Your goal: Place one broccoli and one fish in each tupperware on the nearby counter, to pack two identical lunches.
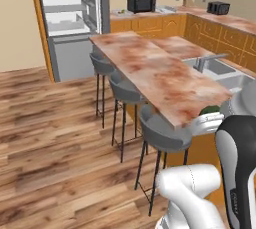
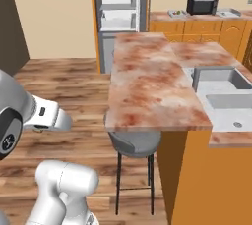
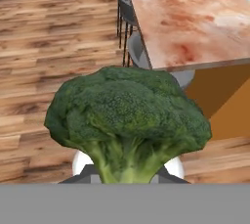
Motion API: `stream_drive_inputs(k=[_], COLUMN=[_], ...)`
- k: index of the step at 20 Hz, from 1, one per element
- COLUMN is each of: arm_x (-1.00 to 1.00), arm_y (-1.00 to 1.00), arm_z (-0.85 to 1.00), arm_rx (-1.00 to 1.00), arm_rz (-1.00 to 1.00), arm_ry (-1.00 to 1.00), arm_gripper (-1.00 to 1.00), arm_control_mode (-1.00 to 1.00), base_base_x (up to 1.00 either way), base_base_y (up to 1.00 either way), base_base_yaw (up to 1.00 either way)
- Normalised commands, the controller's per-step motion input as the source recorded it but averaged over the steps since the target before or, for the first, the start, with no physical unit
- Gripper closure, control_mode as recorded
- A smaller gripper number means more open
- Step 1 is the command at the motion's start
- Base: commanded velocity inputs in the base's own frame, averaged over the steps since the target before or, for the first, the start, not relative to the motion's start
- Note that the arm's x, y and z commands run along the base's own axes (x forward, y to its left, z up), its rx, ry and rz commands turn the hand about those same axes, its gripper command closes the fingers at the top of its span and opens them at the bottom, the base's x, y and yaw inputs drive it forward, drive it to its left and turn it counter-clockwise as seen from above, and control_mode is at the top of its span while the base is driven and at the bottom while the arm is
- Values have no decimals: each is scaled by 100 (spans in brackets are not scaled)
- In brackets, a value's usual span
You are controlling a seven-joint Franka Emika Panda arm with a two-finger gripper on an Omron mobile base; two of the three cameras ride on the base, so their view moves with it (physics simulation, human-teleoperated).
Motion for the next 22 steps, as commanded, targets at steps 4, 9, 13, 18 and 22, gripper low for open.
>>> stream_drive_inputs(k=[4,9,13,18,22], arm_x=[0,0,0,0,0], arm_y=[0,0,0,0,0], arm_z=[0,0,0,0,0], arm_rx=[0,0,0,0,0], arm_rz=[0,0,0,0,0], arm_ry=[0,0,0,0,0], arm_gripper=[100,100,100,100,100], arm_control_mode=[100,100,100,100,100], base_base_x=[0,0,-3,-16,-7], base_base_y=[-100,-100,-100,-100,-100], base_base_yaw=[0,0,-1,-7,-10])
